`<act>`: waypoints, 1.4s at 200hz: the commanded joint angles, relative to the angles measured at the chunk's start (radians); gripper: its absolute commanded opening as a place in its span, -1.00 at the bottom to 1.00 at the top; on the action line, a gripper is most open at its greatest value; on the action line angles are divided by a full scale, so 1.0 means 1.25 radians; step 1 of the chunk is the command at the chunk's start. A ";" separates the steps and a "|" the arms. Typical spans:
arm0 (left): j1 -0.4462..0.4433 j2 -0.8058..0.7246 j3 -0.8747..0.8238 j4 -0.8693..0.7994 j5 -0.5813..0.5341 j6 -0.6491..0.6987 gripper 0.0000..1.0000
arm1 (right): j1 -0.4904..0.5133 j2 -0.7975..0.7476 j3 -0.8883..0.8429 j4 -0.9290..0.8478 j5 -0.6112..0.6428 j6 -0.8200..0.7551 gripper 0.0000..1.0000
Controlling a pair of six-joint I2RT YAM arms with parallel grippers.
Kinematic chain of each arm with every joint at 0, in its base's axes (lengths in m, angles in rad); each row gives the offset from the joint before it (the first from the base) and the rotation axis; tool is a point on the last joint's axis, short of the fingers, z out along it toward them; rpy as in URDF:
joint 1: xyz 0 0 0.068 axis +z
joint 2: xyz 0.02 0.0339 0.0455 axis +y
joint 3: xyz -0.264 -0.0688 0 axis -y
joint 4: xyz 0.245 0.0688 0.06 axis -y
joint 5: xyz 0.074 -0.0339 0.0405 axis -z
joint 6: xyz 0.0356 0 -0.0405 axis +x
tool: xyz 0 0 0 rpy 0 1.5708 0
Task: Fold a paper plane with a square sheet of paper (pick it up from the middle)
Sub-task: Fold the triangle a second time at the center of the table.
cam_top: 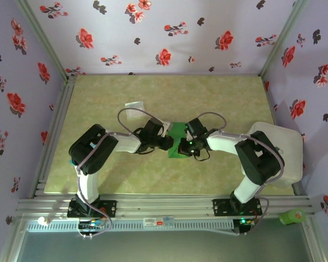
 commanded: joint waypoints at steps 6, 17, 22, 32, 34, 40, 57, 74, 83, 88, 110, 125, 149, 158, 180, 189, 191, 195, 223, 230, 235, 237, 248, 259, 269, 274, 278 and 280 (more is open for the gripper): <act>0.007 0.029 -0.003 -0.020 0.002 0.014 -0.82 | -0.009 0.024 -0.022 -0.091 0.044 -0.013 -0.86; 0.006 0.030 -0.005 -0.021 0.001 0.013 -0.82 | -0.010 0.014 -0.023 -0.080 0.041 -0.003 -0.84; 0.007 0.029 -0.004 -0.023 0.003 0.014 -0.82 | -0.012 0.007 -0.022 -0.073 0.040 0.004 -0.83; 0.006 0.027 -0.002 -0.027 0.002 0.014 -0.82 | -0.017 -0.013 -0.024 -0.058 0.038 0.024 -0.79; 0.006 0.027 -0.003 -0.028 0.002 0.014 -0.82 | -0.018 -0.019 -0.025 -0.053 0.038 0.030 -0.79; 0.006 0.025 -0.004 -0.030 0.001 0.014 -0.82 | -0.022 -0.038 -0.029 -0.037 0.038 0.048 -0.78; 0.006 0.023 -0.005 -0.031 0.000 0.012 -0.82 | -0.032 -0.091 -0.059 0.048 0.022 0.116 -0.76; 0.007 0.024 -0.004 -0.033 -0.001 0.010 -0.82 | -0.037 -0.114 -0.078 0.132 -0.003 0.173 -0.81; 0.006 0.024 -0.002 -0.035 -0.001 0.009 -0.82 | -0.037 -0.108 -0.081 0.165 -0.017 0.201 -0.87; 0.007 0.024 -0.003 -0.035 -0.001 0.009 -0.82 | -0.037 -0.100 -0.082 0.182 -0.026 0.214 -0.90; 0.006 0.023 -0.003 -0.035 -0.002 0.008 -0.82 | -0.036 -0.065 -0.093 0.289 -0.063 0.271 -0.97; 0.006 0.024 -0.002 -0.036 -0.002 0.010 -0.82 | -0.036 -0.045 -0.092 0.331 -0.071 0.292 -1.00; 0.006 0.027 0.002 -0.041 -0.002 0.013 -0.83 | -0.036 -0.016 -0.077 0.349 -0.078 0.300 -1.00; 0.006 0.027 0.004 -0.045 -0.002 0.015 -0.83 | -0.036 -0.007 -0.072 0.349 -0.078 0.300 -1.00; 0.007 0.026 0.001 -0.047 -0.002 0.017 -0.83 | -0.038 0.015 -0.063 0.339 -0.078 0.296 -1.00; 0.007 0.028 0.000 -0.046 -0.003 0.017 -0.83 | -0.037 0.022 -0.065 0.344 -0.075 0.295 -1.00; 0.007 0.028 0.000 -0.046 -0.003 0.017 -0.83 | -0.037 0.023 -0.066 0.344 -0.075 0.295 -1.00; 0.007 0.028 -0.002 -0.045 -0.003 0.017 -0.82 | -0.038 0.025 -0.068 0.344 -0.075 0.294 -1.00; 0.006 0.031 -0.004 -0.047 -0.002 0.022 -0.82 | -0.044 0.045 -0.109 0.399 -0.067 0.318 -1.00; 0.008 0.033 -0.007 -0.045 -0.003 0.020 -0.82 | -0.046 0.054 -0.118 0.408 -0.070 0.322 -1.00; 0.008 0.034 -0.007 -0.043 -0.003 0.018 -0.83 | -0.047 0.058 -0.123 0.408 -0.069 0.321 -1.00; 0.008 0.034 -0.007 -0.044 -0.003 0.018 -0.82 | -0.047 0.058 -0.124 0.408 -0.069 0.320 -1.00; 0.008 0.035 -0.008 -0.043 -0.003 0.018 -0.83 | -0.047 0.063 -0.137 0.408 -0.062 0.319 -1.00; 0.008 0.033 -0.010 -0.045 -0.003 0.021 -0.82 | -0.047 0.066 -0.149 0.413 -0.060 0.322 -1.00; 0.009 0.033 -0.011 -0.046 -0.004 0.022 -0.83 | -0.047 0.065 -0.158 0.419 -0.061 0.328 -1.00; 0.010 0.033 -0.011 -0.046 -0.005 0.022 -0.83 | -0.047 0.062 -0.160 0.420 -0.061 0.330 -1.00; 0.011 0.034 -0.011 -0.046 -0.003 0.022 -0.83 | -0.047 0.058 -0.160 0.419 -0.060 0.330 -1.00; 0.011 0.033 -0.011 -0.047 -0.003 0.022 -0.82 | -0.047 0.056 -0.160 0.419 -0.060 0.330 -1.00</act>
